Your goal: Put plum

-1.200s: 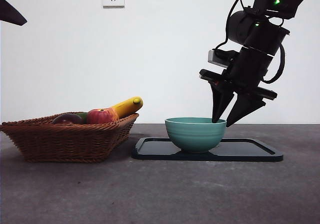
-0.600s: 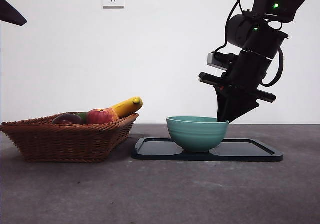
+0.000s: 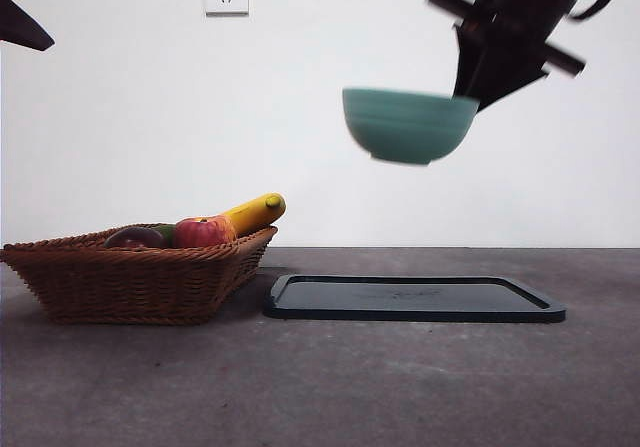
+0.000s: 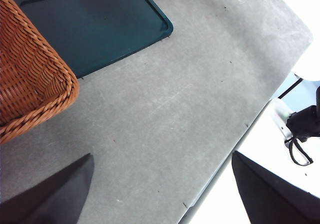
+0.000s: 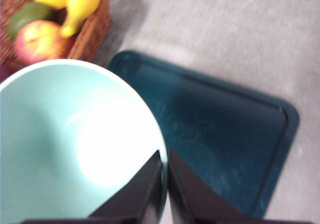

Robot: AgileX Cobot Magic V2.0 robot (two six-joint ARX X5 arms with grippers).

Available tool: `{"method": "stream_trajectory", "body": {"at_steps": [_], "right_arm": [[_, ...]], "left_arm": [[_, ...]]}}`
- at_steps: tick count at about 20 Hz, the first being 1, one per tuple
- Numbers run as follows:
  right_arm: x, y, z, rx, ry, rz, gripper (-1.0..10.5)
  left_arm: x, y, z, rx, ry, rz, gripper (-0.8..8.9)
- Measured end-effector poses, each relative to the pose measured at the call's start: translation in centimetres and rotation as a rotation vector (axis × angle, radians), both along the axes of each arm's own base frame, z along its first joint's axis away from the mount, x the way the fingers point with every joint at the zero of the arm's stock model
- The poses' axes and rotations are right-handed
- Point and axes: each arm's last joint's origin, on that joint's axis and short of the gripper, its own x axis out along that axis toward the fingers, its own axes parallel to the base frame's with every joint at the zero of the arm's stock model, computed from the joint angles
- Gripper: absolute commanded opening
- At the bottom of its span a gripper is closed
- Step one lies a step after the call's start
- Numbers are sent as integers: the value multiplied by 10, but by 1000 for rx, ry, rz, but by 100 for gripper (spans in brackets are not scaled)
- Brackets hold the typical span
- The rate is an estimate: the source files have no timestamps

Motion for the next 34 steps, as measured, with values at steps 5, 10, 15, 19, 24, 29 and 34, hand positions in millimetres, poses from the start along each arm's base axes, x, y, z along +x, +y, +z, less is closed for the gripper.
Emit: {"method": "stream_trajectory", "body": {"at_steps": [5,10,15,19,24,29,34], "right_arm": [[-50,-7,32,-5,-28,47,8],[-90,0,6,-17,-11,124,8],[-103,19,-48,-37,49,195,8],[-106,29,-80,-61,67,188,8],[-100,39,-108,-113,121,169,8],[-95,47,-125,-144,161,182,8],[-96,50,-127,-168,159,181,8]], "left_arm": [[0,0,0,1,-1,-1,436],[0,0,0,1,0,-1,436],[0,0,0,1,0,-1,436],[0,0,0,1,0,-1,436],[0,0,0,2,3,-1,436],[0,0,0,2,4,-1,436],[0,0,0,2,4,-1,436]]}}
